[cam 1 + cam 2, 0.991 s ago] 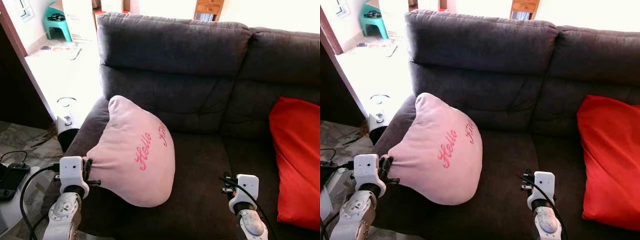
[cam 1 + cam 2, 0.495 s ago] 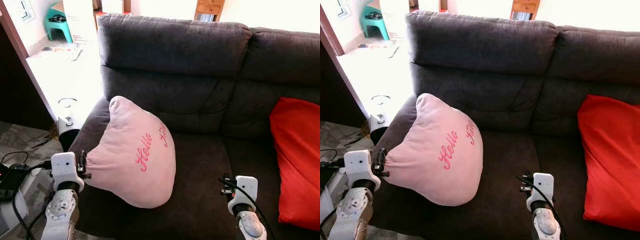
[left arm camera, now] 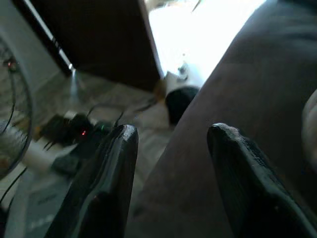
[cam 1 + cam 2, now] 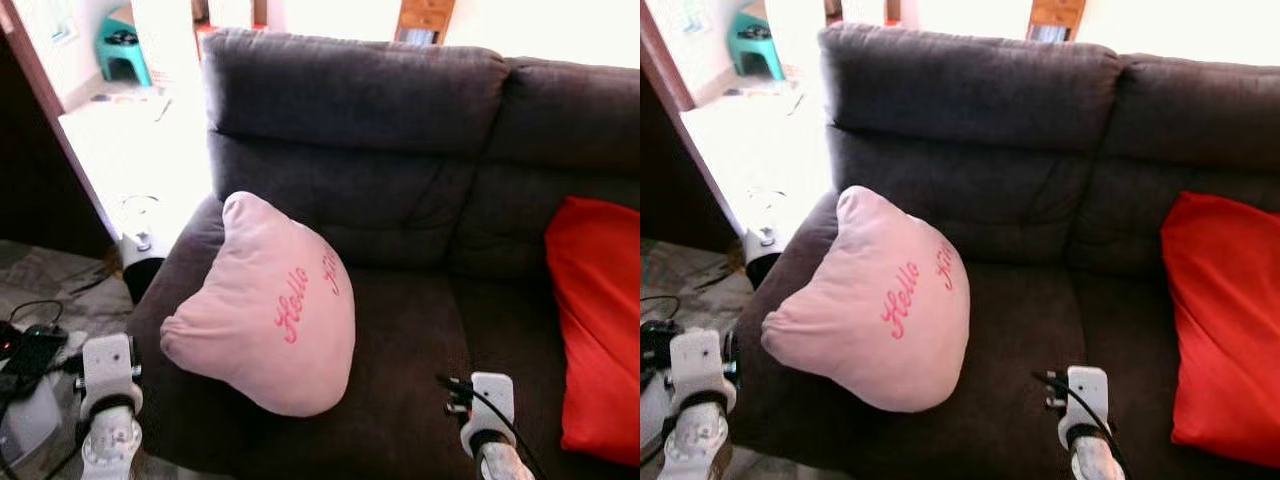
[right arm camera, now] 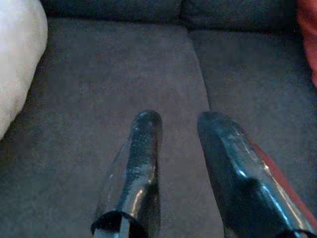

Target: Move the pillow to the sofa from floor

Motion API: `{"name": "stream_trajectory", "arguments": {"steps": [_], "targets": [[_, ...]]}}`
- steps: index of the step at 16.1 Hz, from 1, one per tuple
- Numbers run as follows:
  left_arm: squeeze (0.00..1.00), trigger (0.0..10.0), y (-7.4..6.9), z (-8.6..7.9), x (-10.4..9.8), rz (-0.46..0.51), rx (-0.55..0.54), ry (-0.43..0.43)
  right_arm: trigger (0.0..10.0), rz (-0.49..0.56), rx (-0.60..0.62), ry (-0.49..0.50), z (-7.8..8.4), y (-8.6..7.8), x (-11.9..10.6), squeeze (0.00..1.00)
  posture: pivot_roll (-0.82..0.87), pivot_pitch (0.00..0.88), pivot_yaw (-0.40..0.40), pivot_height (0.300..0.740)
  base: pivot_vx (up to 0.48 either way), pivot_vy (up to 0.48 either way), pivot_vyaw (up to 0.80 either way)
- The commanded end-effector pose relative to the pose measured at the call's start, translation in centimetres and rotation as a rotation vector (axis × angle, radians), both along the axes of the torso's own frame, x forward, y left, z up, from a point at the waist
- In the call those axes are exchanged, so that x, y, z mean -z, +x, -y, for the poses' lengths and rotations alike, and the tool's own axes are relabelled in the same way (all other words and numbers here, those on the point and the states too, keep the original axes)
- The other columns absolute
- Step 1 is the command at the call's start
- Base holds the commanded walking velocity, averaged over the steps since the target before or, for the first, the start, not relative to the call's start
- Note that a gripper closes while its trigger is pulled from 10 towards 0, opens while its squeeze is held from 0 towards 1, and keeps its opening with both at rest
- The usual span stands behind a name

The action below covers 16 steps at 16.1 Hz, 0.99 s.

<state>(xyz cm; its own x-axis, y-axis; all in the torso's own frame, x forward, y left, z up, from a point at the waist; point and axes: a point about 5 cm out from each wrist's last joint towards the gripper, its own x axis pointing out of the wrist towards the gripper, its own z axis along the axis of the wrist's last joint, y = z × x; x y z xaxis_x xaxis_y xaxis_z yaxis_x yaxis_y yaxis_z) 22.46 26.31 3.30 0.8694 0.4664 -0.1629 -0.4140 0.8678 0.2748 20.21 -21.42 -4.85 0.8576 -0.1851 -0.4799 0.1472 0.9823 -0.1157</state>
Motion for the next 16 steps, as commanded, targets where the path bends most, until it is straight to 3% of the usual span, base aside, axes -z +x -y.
{"name": "stream_trajectory", "arguments": {"steps": [1,2,5,9,12,16], "targets": [[0.0,10.0,-0.4,-0.2,1.4,-0.085,0.013,-0.021,10.0,-0.048,0.003,-0.02,0.3,-0.4,0.5,0.0,0.07,0.0,-0.049,0.74,0.0,0.0,0.0],[0.0,10.0,-0.7,0.6,2.8,-0.141,0.075,-0.087,10.0,-0.092,0.003,-0.016,0.2,-0.9,1.0,0.0,0.06,0.0,-0.046,0.74,0.0,0.0,0.0],[0.0,10.0,-1.2,2.8,5.3,-0.24,0.188,-0.182,10.0,-0.157,0.017,0.035,-0.2,-1.5,1.8,0.0,0.06,0.0,-0.042,0.74,0.0,0.0,0.0],[0.0,10.0,-1.3,5.0,7.5,-0.351,0.291,-0.205,10.0,-0.233,0.02,0.023,-0.5,-2.1,2.5,0.0,0.07,0.0,-0.05,0.74,0.0,0.0,0.0],[0.0,10.0,-1.9,6.3,8.7,-0.428,0.364,-0.214,10.0,-0.272,0.046,0.075,-1.2,-2.9,3.2,0.0,0.06,0.0,-0.044,0.74,0.0,0.0,0.0],[0.0,10.0,-2.4,5.7,9.5,-0.464,0.294,-0.272,10.0,-0.341,-0.008,0.086,-2.2,-3.5,3.8,0.0,0.06,0.0,-0.05,0.74,0.0,0.0,0.0]]}}
